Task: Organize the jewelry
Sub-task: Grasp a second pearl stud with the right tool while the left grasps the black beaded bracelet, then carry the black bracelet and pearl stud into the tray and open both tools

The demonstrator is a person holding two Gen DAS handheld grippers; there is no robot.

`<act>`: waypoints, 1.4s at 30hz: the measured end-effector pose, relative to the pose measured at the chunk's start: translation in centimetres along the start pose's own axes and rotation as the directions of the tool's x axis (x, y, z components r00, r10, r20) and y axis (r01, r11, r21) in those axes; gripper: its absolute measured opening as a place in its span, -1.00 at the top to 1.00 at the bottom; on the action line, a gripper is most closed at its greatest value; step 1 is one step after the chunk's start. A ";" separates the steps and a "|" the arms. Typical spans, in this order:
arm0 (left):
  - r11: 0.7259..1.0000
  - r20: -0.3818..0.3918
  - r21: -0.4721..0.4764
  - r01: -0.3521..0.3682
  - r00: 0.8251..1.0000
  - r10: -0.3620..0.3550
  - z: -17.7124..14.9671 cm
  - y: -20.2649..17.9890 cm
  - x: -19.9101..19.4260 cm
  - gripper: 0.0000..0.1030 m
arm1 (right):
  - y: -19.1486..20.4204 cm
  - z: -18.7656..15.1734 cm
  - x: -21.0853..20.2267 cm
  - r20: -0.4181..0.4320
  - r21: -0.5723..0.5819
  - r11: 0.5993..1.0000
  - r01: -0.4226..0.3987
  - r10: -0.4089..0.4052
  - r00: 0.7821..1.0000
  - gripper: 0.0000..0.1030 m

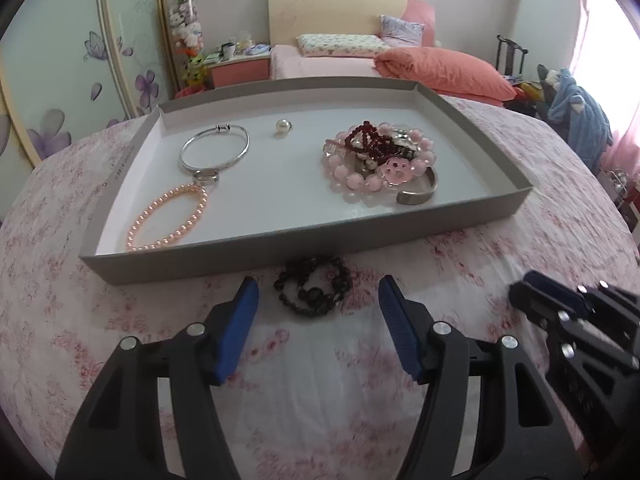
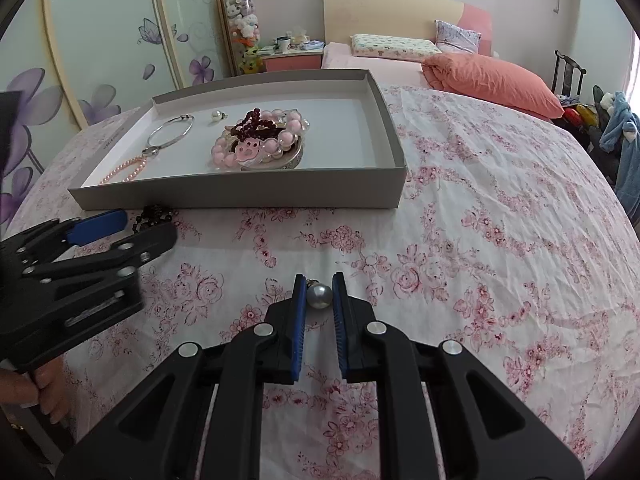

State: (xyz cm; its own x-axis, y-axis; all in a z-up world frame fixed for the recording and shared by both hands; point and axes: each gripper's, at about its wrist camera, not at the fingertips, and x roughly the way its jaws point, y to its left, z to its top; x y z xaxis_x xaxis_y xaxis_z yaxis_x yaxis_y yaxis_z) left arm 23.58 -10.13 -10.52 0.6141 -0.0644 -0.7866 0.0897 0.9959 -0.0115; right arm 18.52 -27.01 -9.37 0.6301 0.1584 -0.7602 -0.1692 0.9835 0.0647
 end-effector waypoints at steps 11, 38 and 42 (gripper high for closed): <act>1.000 0.004 0.012 -0.008 1.000 0.008 -1.2 3.0 -1.2 0.68 | 1.4 0.2 0.2 -0.004 -0.021 0.999 -0.031 0.031 1.000 0.73; 0.999 0.012 -0.026 0.027 1.000 -0.027 -4.3 8.1 -3.8 0.69 | 3.8 0.0 0.3 -0.002 -0.051 0.996 -0.070 0.070 0.998 0.73; 0.998 0.039 -0.045 0.045 0.998 -0.043 -4.8 8.4 -4.8 0.77 | 3.5 -0.3 -0.9 0.035 -0.029 0.996 -0.086 0.087 0.996 0.73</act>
State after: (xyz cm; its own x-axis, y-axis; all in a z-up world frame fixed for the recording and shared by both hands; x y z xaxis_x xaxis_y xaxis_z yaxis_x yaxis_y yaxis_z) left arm 17.66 -1.20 -9.80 0.6396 -0.1096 -0.7608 0.0821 0.9939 -0.0742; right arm 17.14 -23.73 -8.67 0.6391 0.2464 -0.7286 -0.2448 0.9632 0.1110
